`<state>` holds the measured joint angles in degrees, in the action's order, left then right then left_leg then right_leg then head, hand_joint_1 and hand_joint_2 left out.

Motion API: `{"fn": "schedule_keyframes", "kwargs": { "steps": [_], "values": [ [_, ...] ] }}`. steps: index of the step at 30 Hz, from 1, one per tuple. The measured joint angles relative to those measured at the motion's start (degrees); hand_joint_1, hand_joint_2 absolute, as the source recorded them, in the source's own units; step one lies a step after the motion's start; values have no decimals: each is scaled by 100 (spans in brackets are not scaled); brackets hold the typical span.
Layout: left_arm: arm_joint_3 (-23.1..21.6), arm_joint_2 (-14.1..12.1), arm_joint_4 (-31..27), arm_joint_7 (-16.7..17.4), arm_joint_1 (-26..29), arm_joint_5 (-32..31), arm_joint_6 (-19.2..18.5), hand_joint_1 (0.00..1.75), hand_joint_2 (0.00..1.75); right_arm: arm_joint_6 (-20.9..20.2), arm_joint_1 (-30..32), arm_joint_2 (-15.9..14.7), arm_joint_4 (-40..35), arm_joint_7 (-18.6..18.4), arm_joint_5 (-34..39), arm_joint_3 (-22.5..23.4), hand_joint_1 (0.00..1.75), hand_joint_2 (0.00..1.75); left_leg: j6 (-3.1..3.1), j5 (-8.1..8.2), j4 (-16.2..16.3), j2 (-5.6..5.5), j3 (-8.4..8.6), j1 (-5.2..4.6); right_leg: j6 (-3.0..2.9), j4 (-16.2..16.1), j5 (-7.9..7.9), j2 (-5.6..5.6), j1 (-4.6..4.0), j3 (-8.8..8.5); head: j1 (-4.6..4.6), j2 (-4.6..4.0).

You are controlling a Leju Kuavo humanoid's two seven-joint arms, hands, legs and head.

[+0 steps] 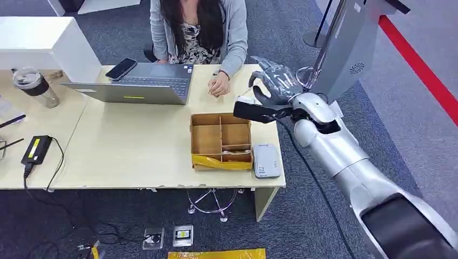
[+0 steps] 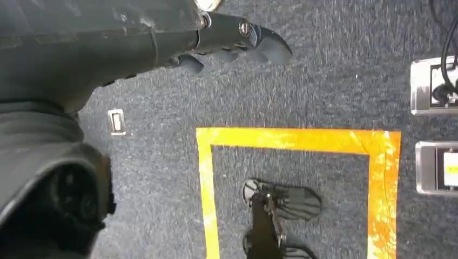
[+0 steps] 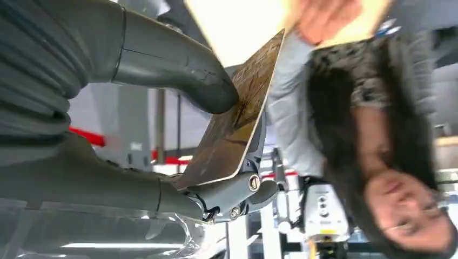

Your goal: Pass the card to the sensor for recognition and then transmit it.

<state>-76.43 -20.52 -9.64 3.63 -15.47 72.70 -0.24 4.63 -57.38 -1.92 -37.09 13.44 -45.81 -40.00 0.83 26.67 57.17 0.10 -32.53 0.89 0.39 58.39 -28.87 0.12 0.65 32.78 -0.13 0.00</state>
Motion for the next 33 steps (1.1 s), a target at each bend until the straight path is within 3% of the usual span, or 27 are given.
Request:
{"fn": "schedule_keyframes", "kwargs": {
  "steps": [5,9,28,29,30,33],
  "values": [
    [-26,26,0,20,-21,4,-26,0,0,52,-10,546,439,-30,-68,-24,175,175,0,0,0,0,-1,-1,-1,-1,-1,0,1,1,2,0],
    [-52,41,0,37,-38,-20,-39,0,0,52,-65,771,670,-59,-98,-24,175,175,0,0,1,0,-1,-1,-1,-2,-1,2,2,0,4,0],
    [-122,59,0,39,-1,70,15,0,0,15,-108,1119,1047,-28,-267,-44,175,175,1,0,0,0,-2,-1,-1,-1,-1,0,1,0,4,0],
    [-124,59,0,39,7,72,15,0,0,15,-111,1132,1057,-22,-273,-46,31,175,1,0,0,0,-2,-1,-1,-1,-1,0,1,0,4,0],
    [-124,59,0,39,15,77,15,0,0,9,-120,1153,1075,-9,-284,-52,0,0,1,0,0,0,-2,-1,-1,-1,-1,0,1,0,4,0],
    [-124,57,0,33,32,92,13,0,0,-26,-128,1215,1101,169,-341,-74,0,0,1,0,1,0,-1,-1,-1,-1,-1,0,1,0,4,0]
  ]
}}
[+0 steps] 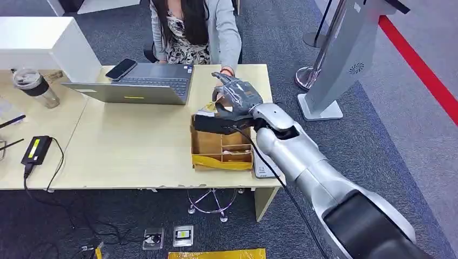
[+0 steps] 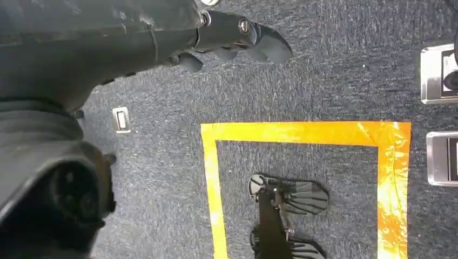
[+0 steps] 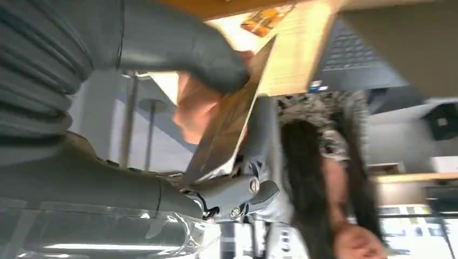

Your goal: Pass the card to the sensor for recognition and then transmit it.

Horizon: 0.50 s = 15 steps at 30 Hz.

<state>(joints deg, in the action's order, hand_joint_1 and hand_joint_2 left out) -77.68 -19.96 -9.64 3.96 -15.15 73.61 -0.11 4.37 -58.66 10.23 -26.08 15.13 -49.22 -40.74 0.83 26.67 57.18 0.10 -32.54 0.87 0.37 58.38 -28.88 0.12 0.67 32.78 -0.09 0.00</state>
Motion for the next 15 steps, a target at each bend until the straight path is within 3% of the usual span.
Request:
{"fn": "schedule_keyframes", "kwargs": {
  "steps": [5,12,15],
  "values": [
    [0,-7,0,-11,26,61,-2,0,0,-173,0,138,0,56,-127,-50,0,0,0,0,0,0,0,0,0,0,0,0,-1,0,-2,0],
    [0,-15,0,-68,115,179,2,0,0,-155,0,179,-103,-420,-258,-122,0,0,0,0,0,0,2,0,0,0,0,-2,0,1,0,0],
    [0,-31,0,-76,185,276,11,0,0,-300,20,10,-348,-792,-240,-103,0,0,0,0,1,0,3,0,0,-2,0,-3,1,0,-2,0]
  ]
}}
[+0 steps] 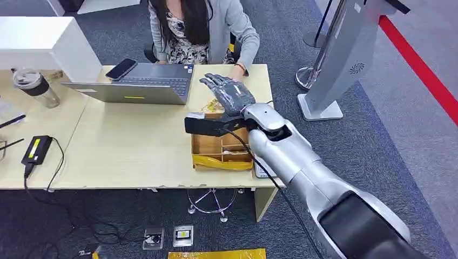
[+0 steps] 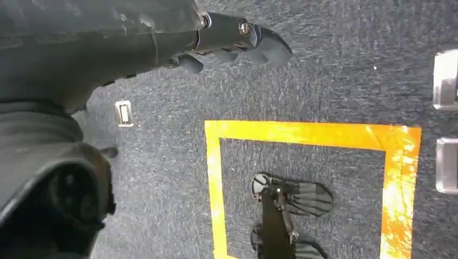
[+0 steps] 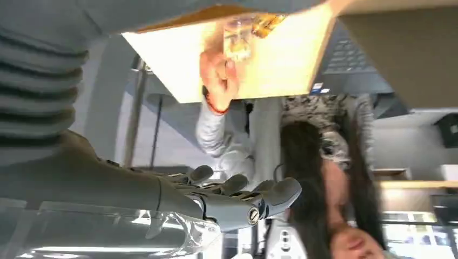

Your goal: Pass the card to the sensor for recognition and then transmit it.

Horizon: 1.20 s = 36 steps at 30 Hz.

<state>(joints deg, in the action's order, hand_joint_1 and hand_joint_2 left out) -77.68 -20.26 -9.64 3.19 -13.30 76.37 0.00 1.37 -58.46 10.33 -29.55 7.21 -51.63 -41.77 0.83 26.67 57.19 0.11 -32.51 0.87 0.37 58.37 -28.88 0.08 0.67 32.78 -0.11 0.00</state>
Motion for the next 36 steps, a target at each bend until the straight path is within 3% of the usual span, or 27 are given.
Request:
{"fn": "schedule_keyframes", "kwargs": {
  "steps": [6,13,14,19,23,29,36],
  "values": [
    [0,-63,15,-96,181,140,35,0,0,-822,309,-745,-1060,-706,166,225,0,0,1,2,5,4,2,-3,1,-2,1,-6,4,1,-2,0],
    [24,-146,31,-216,346,415,111,0,0,-1949,1121,-1788,-3437,-1951,959,583,0,0,0,5,5,8,0,-2,1,-1,0,-5,3,3,-2,0],
    [33,-164,31,-216,355,437,118,0,0,-2021,1207,-1881,-3777,-2107,966,586,0,175,1,6,4,9,0,-1,0,-1,0,-4,3,4,2,0],
    [48,-203,31,-155,355,564,223,0,0,-2093,1535,-2122,-5052,-2725,603,557,0,175,4,7,2,10,3,4,-1,0,-1,-7,-3,2,0,0],
    [89,-205,31,-135,357,590,273,0,0,-1832,1866,-2161,-5695,-2863,338,462,0,175,4,7,1,11,4,4,-1,0,-1,-7,-3,0,0,0],
    [131,-199,31,-133,351,597,293,0,0,-1362,2164,-2139,-5805,-2784,-311,295,0,175,4,6,1,8,1,2,-1,0,-1,-6,-2,-2,2,0],
    [131,-153,31,-133,339,540,293,0,0,-1206,2240,-1986,-5429,-2775,-630,133,0,175,4,6,1,7,0,3,-1,0,-1,-5,-2,-1,2,0]
  ]
}}
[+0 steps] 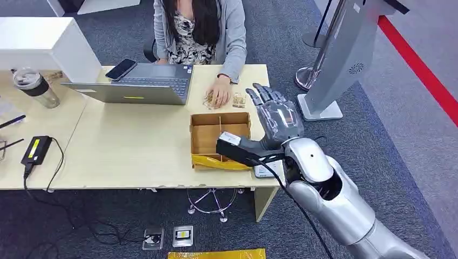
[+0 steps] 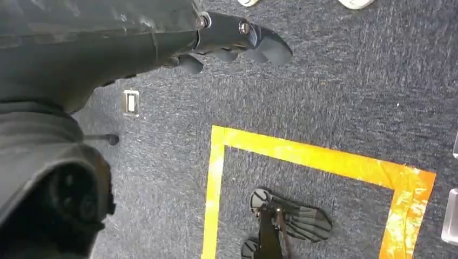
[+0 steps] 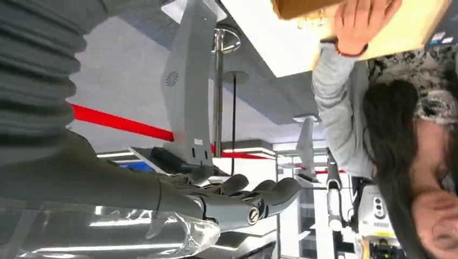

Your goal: Pass the card to the sensor for recognition and then transmit it.

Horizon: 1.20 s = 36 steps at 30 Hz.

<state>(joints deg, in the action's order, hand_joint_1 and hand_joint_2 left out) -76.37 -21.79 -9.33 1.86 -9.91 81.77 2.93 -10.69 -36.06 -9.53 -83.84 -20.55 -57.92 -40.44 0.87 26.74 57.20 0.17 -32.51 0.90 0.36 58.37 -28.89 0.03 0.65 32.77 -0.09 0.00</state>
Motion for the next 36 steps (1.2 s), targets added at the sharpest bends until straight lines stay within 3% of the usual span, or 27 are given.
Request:
{"fn": "schedule_keyframes", "kwargs": {
  "steps": [13,25,36],
  "values": [
    [0,31,0,0,-7,-4,-2,0,0,98,22,361,951,57,-164,-245,0,175,0,0,0,0,0,0,0,0,0,-1,0,1,0,0],
    [0,28,0,15,-5,26,9,0,0,-46,380,356,1143,94,-83,-302,0,175,0,0,0,0,0,0,0,0,0,-1,0,2,-2,0],
    [0,28,0,15,-5,59,68,0,0,118,436,358,1287,205,-4,-391,0,175,0,0,0,0,0,0,0,0,0,-1,0,1,-2,0]
  ]
}}
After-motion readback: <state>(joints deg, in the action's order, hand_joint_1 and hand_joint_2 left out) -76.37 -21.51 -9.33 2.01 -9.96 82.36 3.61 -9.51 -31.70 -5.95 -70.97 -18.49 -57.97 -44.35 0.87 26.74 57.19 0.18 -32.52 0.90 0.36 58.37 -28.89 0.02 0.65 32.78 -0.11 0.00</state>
